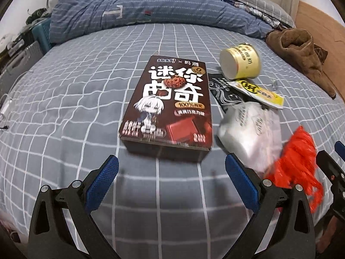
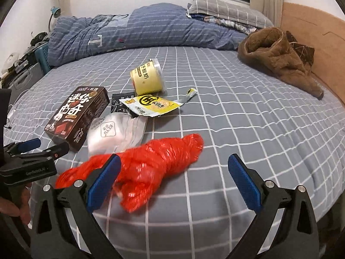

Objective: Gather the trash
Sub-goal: 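Grasp the brown chocolate box with the left tool while the right tool grasps the red plastic bag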

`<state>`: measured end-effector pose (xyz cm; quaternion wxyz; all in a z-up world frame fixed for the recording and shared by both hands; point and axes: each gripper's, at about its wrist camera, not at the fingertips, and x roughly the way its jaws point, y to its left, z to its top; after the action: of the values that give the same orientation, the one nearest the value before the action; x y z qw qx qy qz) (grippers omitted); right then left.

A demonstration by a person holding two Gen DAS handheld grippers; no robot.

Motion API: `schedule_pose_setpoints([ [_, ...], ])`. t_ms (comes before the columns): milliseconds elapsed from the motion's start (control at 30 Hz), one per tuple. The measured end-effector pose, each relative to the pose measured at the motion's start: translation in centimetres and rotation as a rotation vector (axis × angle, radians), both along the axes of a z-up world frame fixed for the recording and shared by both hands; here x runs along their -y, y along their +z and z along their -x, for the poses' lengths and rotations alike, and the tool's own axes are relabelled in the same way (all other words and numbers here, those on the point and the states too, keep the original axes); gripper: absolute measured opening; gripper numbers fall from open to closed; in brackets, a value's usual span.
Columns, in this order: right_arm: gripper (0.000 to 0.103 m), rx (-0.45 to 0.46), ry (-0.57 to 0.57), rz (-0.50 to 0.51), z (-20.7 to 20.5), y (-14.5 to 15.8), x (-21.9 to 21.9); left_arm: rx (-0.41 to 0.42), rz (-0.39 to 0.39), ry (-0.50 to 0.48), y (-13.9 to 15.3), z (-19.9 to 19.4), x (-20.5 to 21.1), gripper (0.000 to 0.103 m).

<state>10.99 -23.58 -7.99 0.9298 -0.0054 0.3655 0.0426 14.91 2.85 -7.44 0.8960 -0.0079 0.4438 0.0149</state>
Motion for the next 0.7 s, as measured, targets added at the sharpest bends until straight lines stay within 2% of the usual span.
schedule_pose_setpoints([
  [200, 0.095, -0.038, 0.002, -0.016, -2.1, -1.6, -0.1, 0.003, -0.012, 0.009, -0.4, -2.0, -0.4, 0.097],
  [433, 0.086, -0.055, 0.034, -0.045, -3.8, -2.4, -0.6, -0.006, -0.012, 0.007, -1.4, -3.5, -0.5, 0.096],
  [600, 0.074, -0.077, 0.071, -0.054, -4.9, -3.0, -1.4, 0.0, -0.017, 0.006, -1.7, -4.1, -0.5, 0.091],
  [700, 0.062, -0.096, 0.099, -0.052, -5.2, -3.5, -2.1, 0.007, -0.021, 0.006, -1.8, -4.2, -0.4, 0.091],
])
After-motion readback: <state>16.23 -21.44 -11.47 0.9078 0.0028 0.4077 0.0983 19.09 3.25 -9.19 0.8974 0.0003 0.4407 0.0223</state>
